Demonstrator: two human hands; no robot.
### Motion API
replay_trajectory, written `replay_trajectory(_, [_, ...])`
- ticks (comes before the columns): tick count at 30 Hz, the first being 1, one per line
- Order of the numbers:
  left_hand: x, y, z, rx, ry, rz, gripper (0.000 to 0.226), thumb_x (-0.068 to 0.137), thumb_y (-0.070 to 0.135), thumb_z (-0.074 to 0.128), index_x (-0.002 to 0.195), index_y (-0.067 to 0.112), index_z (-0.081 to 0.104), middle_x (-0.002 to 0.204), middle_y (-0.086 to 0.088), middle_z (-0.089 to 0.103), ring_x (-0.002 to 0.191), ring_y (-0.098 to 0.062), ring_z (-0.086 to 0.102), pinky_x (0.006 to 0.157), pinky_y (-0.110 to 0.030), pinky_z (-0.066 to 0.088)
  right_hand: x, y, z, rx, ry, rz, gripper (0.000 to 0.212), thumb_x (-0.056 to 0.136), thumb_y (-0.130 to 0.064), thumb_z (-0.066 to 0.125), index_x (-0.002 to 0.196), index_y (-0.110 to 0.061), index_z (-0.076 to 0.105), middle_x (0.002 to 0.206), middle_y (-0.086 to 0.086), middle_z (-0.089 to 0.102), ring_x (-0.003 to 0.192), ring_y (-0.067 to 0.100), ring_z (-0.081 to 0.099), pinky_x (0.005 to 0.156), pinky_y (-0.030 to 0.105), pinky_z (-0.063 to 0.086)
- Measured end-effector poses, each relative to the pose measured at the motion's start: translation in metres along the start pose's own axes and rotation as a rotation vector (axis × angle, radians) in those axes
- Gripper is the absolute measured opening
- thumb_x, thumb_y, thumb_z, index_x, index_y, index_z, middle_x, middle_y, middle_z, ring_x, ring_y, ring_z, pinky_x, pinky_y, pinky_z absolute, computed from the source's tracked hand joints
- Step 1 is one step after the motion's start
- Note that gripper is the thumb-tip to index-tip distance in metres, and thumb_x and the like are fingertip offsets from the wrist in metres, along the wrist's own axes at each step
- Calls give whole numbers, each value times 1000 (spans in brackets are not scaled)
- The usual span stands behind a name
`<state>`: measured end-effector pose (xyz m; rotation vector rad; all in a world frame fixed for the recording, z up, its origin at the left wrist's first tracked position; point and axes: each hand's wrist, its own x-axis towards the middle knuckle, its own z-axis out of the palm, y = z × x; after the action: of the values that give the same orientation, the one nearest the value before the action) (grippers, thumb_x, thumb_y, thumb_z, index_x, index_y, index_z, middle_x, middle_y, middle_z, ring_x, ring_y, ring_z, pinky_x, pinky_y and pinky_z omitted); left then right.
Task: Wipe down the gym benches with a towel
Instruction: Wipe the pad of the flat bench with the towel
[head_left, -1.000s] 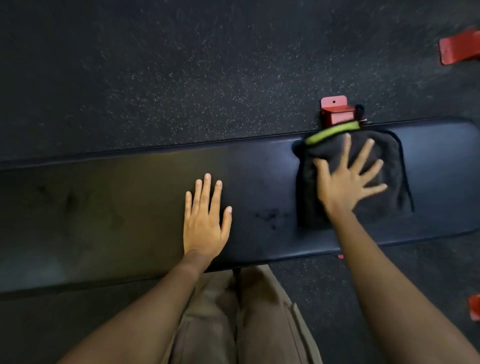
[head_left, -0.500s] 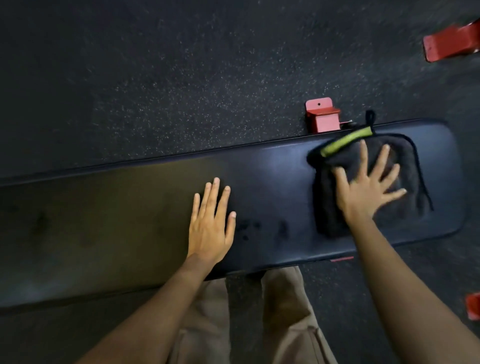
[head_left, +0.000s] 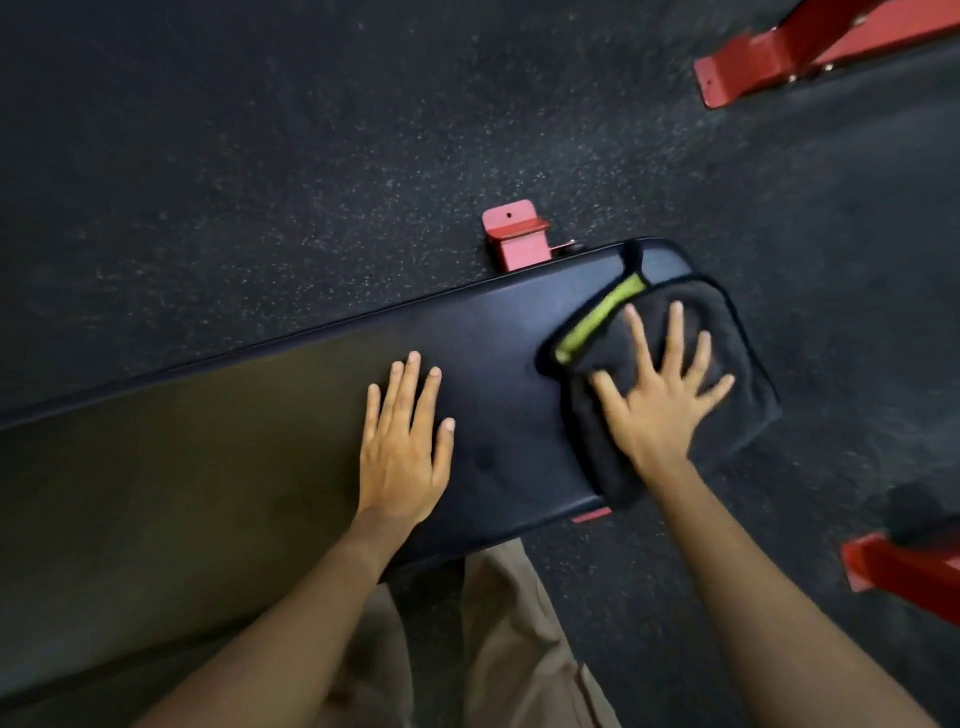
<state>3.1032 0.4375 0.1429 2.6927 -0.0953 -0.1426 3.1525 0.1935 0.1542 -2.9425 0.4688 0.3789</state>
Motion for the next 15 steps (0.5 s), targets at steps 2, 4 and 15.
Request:
replay_trajectory(2, [10,17,9,9,18,-12,50,96,28,37,139,3,42,149,-18,32,140,-27,20,115,-40,8,31,-24,-4,-6,-22,5,82,72,-72,20,150,-47,10,163,-1,-3,146,41,0,105,74,0])
replay_trajectory(4, [17,28,15,12,46,-44,50,96,28,37,139,3,41,149,-18,32,140,-27,20,115,-39,7,32,-27,-2,-54,-34,-243,80,77,-72,26,150,-46,12,163,-1,0,146,42,0,104,73,-3])
replay_trajectory(15, [28,55,40,146,-1,-98,56,94,34,34,141,3,36,151,-20,27,140,-31,18,114,-41,6,14,46,-3,74,-1,119,85,73,-77,36,149,-47,14,161,4,10,142,41,17,105,68,16])
